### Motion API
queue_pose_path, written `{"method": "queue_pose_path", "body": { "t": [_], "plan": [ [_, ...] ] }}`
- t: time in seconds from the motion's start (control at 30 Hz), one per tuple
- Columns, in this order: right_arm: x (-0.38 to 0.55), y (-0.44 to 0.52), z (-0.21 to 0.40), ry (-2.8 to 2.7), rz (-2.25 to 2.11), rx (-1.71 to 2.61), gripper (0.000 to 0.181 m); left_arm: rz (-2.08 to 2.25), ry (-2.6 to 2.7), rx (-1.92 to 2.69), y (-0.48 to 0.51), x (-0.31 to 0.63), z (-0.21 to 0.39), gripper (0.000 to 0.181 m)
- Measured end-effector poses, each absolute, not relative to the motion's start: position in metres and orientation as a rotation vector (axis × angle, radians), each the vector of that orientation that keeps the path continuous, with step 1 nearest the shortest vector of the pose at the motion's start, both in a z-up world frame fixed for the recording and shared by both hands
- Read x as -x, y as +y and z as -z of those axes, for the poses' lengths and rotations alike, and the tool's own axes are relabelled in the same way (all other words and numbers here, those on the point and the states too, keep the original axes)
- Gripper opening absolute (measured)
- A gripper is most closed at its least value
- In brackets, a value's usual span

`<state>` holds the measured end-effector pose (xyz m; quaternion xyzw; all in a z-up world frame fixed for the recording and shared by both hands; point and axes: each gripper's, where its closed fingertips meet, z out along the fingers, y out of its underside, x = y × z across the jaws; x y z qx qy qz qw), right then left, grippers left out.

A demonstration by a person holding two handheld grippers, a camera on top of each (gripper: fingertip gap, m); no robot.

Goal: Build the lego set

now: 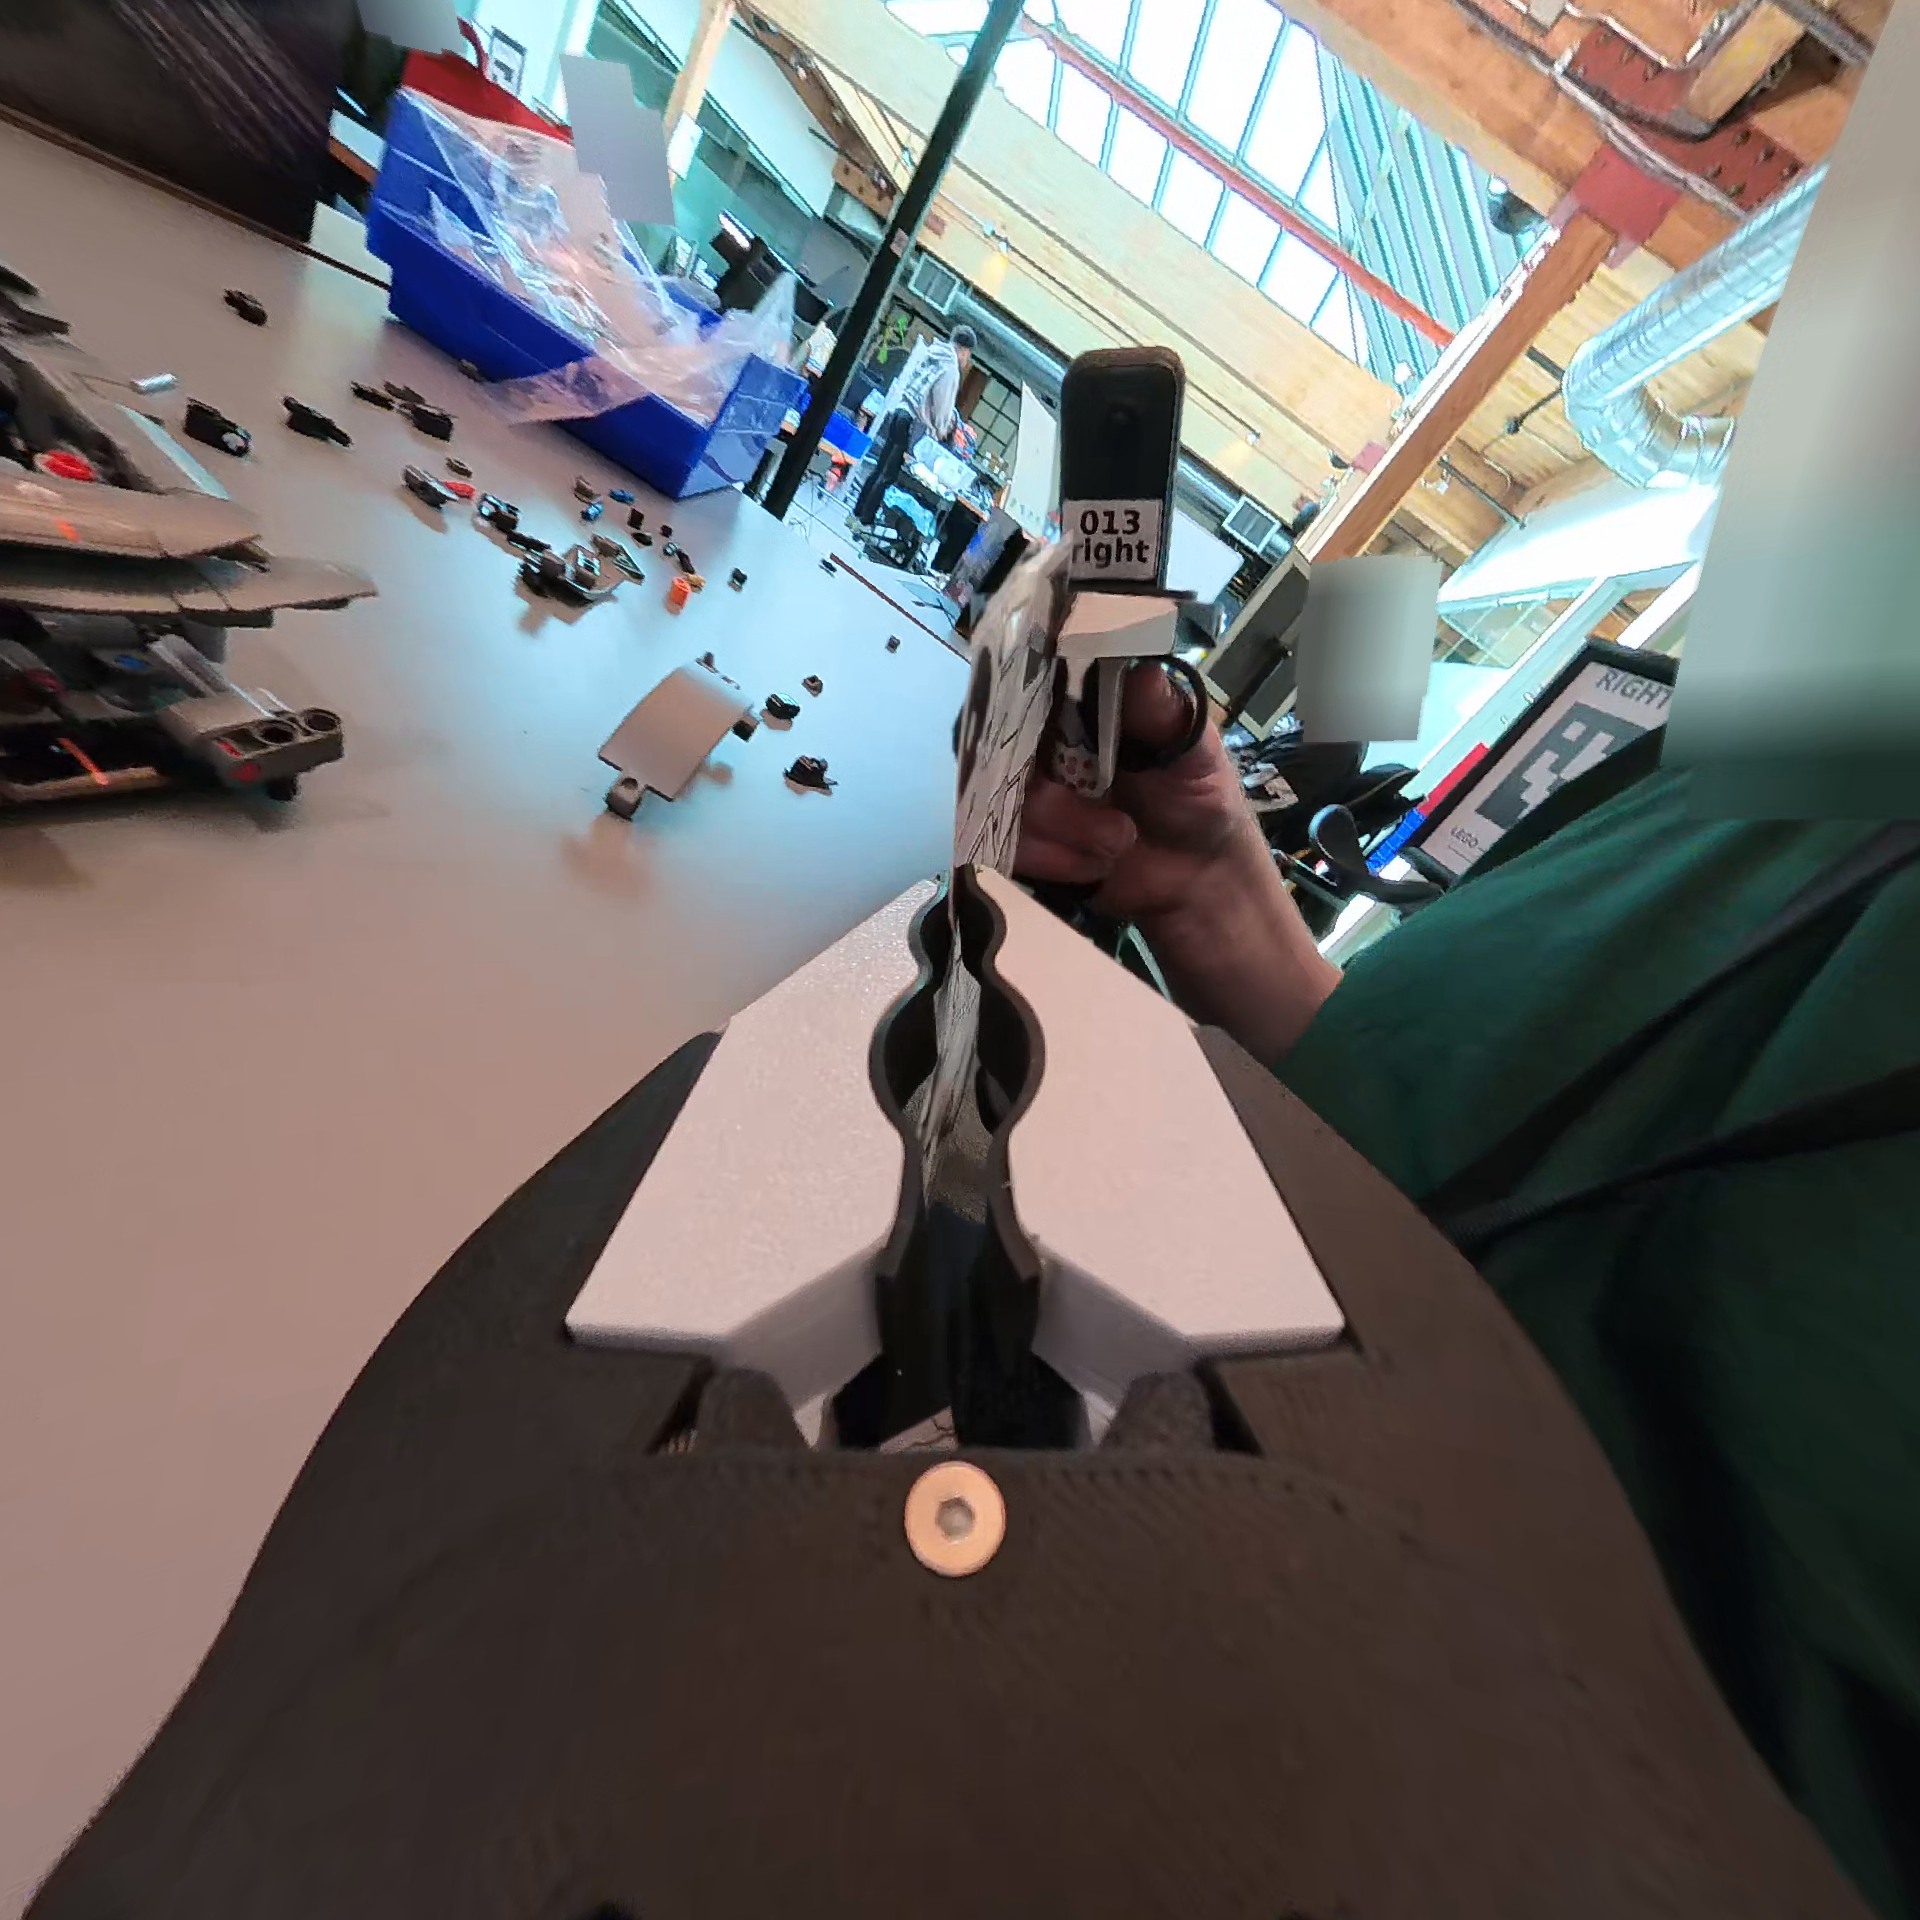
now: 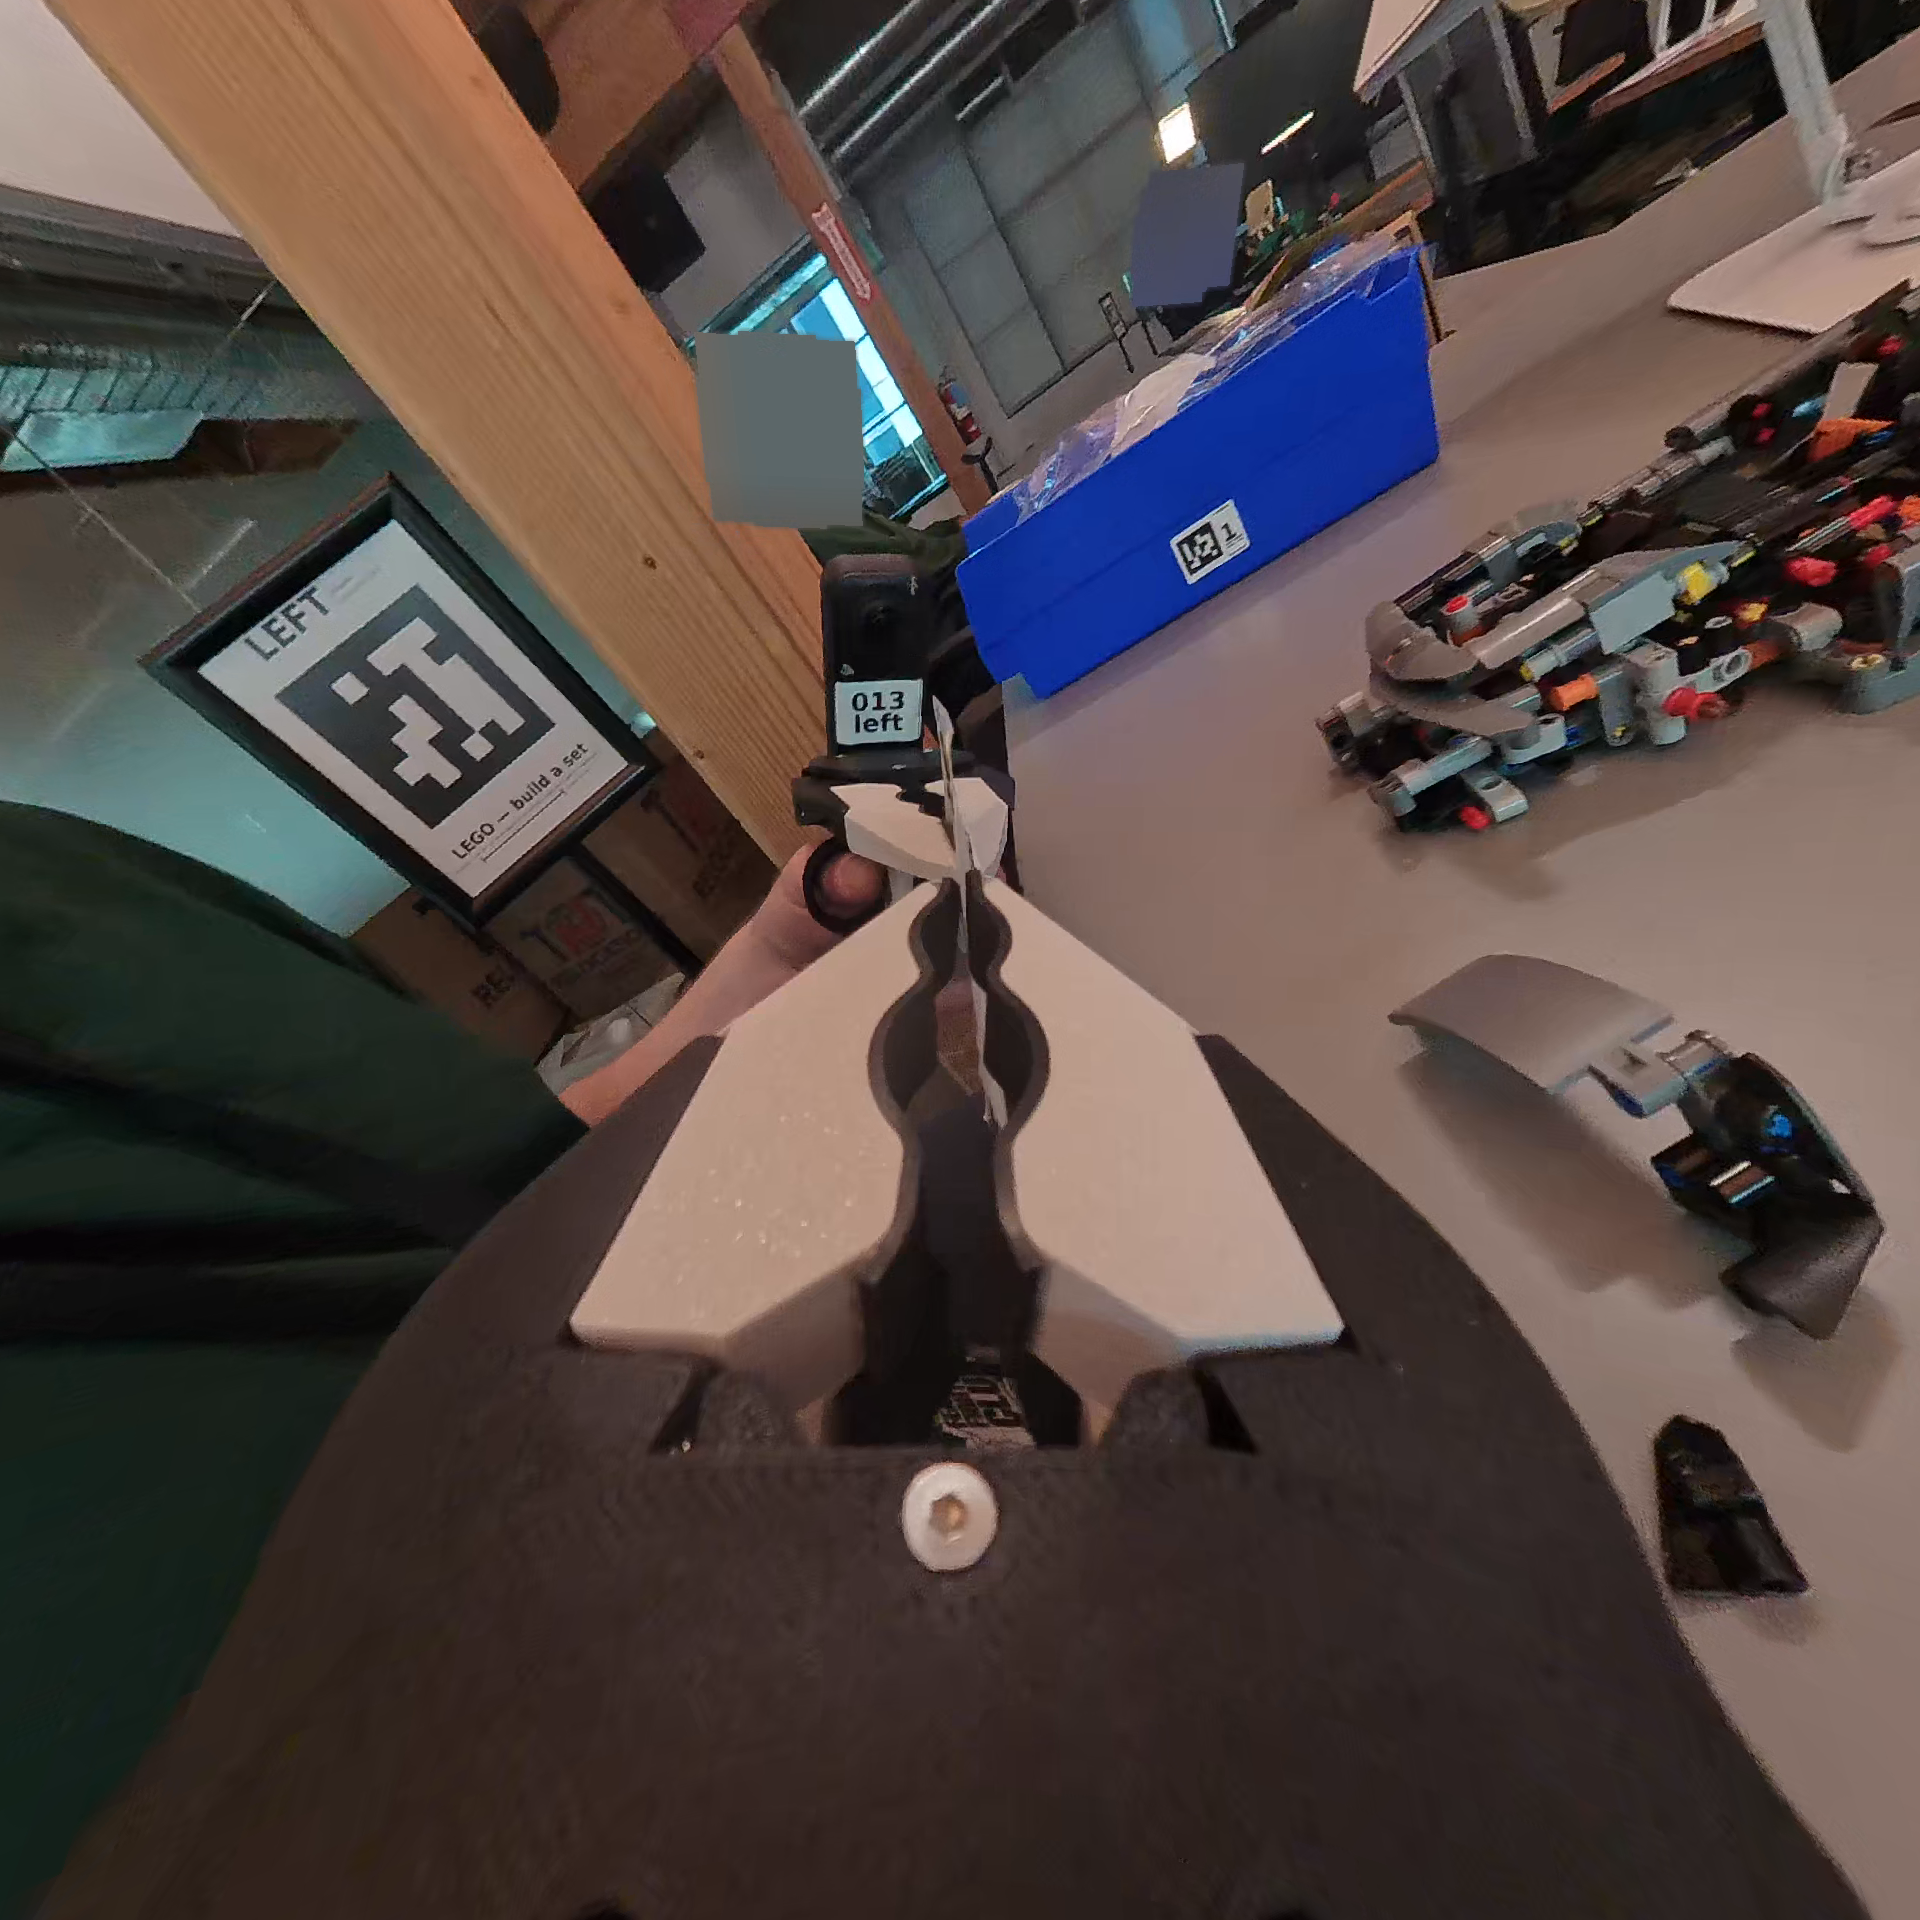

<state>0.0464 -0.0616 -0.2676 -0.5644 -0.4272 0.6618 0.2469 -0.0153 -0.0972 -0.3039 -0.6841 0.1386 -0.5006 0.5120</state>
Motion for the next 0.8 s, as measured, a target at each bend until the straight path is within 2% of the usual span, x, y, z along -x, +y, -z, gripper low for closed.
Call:
{"method": "queue_pose_path", "body": {
  "t": [0.13, 0.27, 0.67, 0.73, 0.8],
  "plan": [
    [-0.043, -0.057, 0.266, -1.140, -1.843, 1.538, 0.009, 1.216, 0.277, 1.612, -0.093, 0.024, 0.298, 0.000],
    [-0.041, -0.055, 0.268, -1.163, -1.822, 1.536, 0.000, 1.236, 0.259, 1.613, -0.093, 0.029, 0.299, 0.000],
    [-0.030, -0.052, 0.266, -1.146, -1.876, 1.540, 0.000, 1.185, 0.214, 1.606, -0.088, 0.040, 0.299, 0.000],
    [-0.030, -0.047, 0.264, -1.122, -1.890, 1.538, 0.000, 1.149, 0.210, 1.597, -0.086, 0.041, 0.294, 0.007],
    [-0.030, -0.041, 0.264, -1.103, -1.891, 1.543, 0.000, 1.138, 0.210, 1.585, -0.085, 0.043, 0.290, 0.002]
  ]
}}
